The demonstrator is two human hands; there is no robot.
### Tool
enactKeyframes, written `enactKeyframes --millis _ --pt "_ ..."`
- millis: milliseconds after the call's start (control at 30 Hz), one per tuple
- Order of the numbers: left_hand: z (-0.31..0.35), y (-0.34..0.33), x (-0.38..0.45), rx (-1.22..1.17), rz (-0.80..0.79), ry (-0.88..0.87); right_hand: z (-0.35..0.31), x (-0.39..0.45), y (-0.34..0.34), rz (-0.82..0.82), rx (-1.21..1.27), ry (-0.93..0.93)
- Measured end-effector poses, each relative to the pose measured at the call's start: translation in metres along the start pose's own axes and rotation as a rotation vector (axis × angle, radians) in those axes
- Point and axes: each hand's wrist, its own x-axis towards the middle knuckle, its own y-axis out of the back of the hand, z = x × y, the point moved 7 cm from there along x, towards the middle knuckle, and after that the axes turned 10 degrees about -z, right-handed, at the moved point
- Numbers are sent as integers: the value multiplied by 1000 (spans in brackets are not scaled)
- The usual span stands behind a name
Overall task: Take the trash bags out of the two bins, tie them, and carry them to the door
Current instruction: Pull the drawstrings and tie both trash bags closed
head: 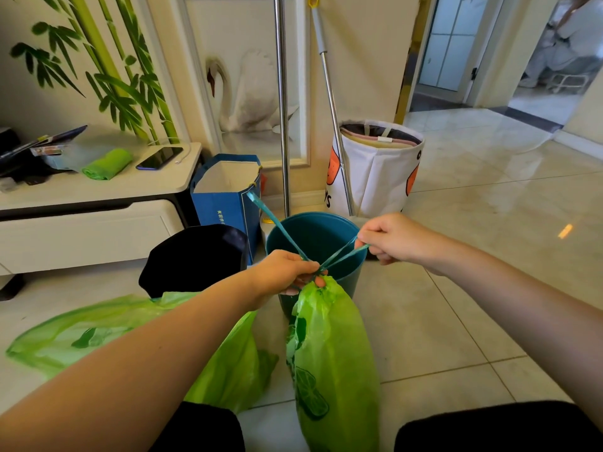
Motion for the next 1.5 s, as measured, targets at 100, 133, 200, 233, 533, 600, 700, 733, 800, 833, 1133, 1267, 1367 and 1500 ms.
enactKeyframes --millis 100,133,200,233,533,600,700,733,800,833,1133,1267,1367,1500 --pt "-2 1 -1 -50 2 15 5 0 -2 -32 29 -26" --pt "-2 1 -1 -55 1 16 6 -1 -4 -63 44 -32" --pt "-1 3 -2 -69 4 11 6 -3 -11 -144 67 -42" --pt "0 4 -2 -76 6 6 6 -4 -15 -181 60 -48" --pt "4 -2 -4 -28 -70 -20 17 -1 -30 -227 -199 -133" --pt "5 -4 -4 -28 -82 -20 18 1 -36 -249 -183 -125" --pt "5 -4 -4 -22 -98 -26 15 5 -44 -244 -122 -74" --pt "5 -4 -4 -17 -97 -28 15 6 -49 -261 -92 -65" --pt "5 0 -4 15 -96 -38 16 8 -61 -302 -37 -44" --pt "5 1 -5 43 -99 -47 15 9 -66 -306 -19 -25" --pt "16 9 -14 246 -97 -153 6 17 -75 -219 -115 48" --pt "25 8 -13 471 -35 -181 7 20 -74 -232 -145 22" --pt "32 6 -12 632 53 -224 9 20 -73 -235 -127 8" --pt "36 1 -12 847 186 -269 12 19 -72 -225 -85 -6"
